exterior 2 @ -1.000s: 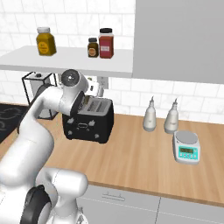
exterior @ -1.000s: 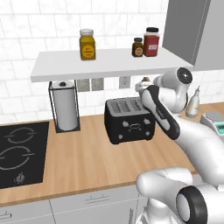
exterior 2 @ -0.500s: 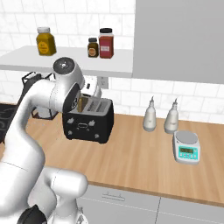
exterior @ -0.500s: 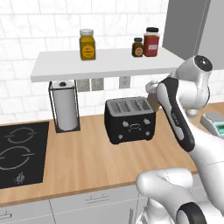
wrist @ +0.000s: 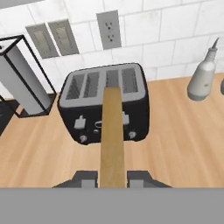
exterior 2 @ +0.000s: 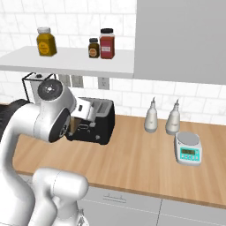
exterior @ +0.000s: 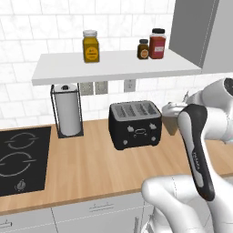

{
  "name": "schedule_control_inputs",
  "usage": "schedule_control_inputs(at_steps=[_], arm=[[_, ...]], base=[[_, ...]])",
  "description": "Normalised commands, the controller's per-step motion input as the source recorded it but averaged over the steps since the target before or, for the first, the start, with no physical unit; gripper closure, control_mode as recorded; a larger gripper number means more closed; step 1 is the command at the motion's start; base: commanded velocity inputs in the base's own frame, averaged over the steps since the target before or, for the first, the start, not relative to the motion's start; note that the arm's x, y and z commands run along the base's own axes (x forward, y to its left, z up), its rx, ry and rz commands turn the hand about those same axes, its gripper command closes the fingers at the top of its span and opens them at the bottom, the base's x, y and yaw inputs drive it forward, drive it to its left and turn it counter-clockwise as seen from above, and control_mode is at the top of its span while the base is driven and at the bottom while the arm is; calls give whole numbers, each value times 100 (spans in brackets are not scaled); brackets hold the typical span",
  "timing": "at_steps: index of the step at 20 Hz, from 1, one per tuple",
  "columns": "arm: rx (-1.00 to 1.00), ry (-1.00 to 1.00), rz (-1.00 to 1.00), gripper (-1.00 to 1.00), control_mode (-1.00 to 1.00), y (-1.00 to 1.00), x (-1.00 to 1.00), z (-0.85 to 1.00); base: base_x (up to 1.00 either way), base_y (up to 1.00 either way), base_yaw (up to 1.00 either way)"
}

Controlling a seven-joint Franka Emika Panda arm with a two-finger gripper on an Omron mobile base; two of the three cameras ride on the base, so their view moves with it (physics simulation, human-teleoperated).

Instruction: Start the toaster. Once the lever pops up, take the bread to the plate on the dining counter.

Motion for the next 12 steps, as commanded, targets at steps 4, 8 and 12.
schedule_control_inputs(at_steps=[4, 8, 12], arm=[[0, 3, 2, 100, -100, 0, -23, 40], [0, -2, 3, 100, -100, 5, -15, 2], [0, 0, 0, 100, -100, 0, 0, 0]], base=[[0, 0, 0], [0, 0, 0], [0, 0, 0]])
